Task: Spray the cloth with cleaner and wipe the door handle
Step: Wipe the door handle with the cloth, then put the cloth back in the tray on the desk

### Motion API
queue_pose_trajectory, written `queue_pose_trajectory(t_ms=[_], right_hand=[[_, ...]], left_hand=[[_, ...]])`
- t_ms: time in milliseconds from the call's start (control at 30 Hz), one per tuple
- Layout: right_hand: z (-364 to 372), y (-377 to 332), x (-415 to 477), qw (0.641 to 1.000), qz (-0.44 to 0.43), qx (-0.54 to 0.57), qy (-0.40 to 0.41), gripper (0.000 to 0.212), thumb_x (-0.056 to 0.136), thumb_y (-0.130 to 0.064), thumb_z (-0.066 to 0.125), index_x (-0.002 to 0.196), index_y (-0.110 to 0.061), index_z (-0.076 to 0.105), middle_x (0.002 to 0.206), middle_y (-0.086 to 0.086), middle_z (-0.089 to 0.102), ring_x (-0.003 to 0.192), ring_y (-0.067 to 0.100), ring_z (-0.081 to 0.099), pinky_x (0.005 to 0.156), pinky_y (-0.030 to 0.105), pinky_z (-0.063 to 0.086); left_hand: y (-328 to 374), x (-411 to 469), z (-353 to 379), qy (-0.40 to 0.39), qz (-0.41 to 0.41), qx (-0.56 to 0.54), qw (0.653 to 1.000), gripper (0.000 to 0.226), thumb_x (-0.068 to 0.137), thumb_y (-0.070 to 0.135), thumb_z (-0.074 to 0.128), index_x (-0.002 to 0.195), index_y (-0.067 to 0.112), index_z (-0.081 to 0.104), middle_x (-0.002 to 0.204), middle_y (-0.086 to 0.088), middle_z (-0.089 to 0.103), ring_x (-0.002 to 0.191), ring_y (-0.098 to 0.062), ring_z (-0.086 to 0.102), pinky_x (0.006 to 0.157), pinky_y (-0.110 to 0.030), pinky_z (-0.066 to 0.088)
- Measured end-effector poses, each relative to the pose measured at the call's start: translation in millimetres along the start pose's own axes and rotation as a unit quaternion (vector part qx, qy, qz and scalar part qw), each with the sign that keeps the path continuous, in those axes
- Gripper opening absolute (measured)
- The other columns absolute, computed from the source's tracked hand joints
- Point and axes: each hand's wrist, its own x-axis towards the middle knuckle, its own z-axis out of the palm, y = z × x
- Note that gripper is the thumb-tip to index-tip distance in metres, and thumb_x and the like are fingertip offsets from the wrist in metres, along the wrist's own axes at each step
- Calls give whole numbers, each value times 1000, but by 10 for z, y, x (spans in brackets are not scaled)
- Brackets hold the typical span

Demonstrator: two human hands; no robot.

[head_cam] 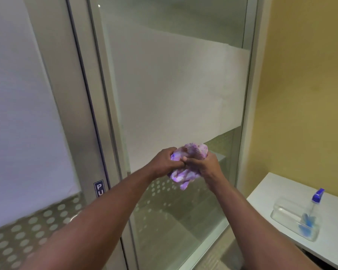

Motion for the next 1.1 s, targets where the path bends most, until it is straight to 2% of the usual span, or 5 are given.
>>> queue_pose_trajectory(t_ms=[100,233,433,767,1100], right_hand=[[-258,-37,100,998,-1,18,52,42,59,-15,96,98,-7,81,96,18,80,90,40,77,72,40,64],[-611,-126,216,992,-13,90,85,39,59,-15,95,96,-10,83,96,18,80,84,34,78,70,41,63],[-1262,-198,353,982,-1,122,142,47,59,-13,94,102,-4,78,98,20,79,85,38,77,69,41,63],[-2671,-296,393,974,8,85,210,52,59,-4,79,110,3,72,104,24,74,88,38,71,85,46,58],[-3826,-92,444,947,51,-7,317,33,59,-16,78,91,-15,72,79,4,75,70,25,64,62,29,52]], left_hand=[[48,236,188,-10,-6,-40,999,45,74,26,88,109,4,69,101,-15,77,87,-27,75,85,-43,60],[81,529,460,-28,-15,-122,992,41,74,28,89,105,13,67,85,5,75,77,-13,73,68,-28,59],[122,983,975,-36,-42,-192,980,56,70,13,91,119,4,65,106,-15,77,93,-30,76,82,-45,64],[461,1775,2087,-68,-38,-230,970,59,75,2,88,123,13,55,102,-11,80,88,-23,78,66,-30,60],[511,2705,3198,-45,-46,-226,972,58,69,22,95,110,14,56,101,-12,73,84,-26,73,77,-43,63]])
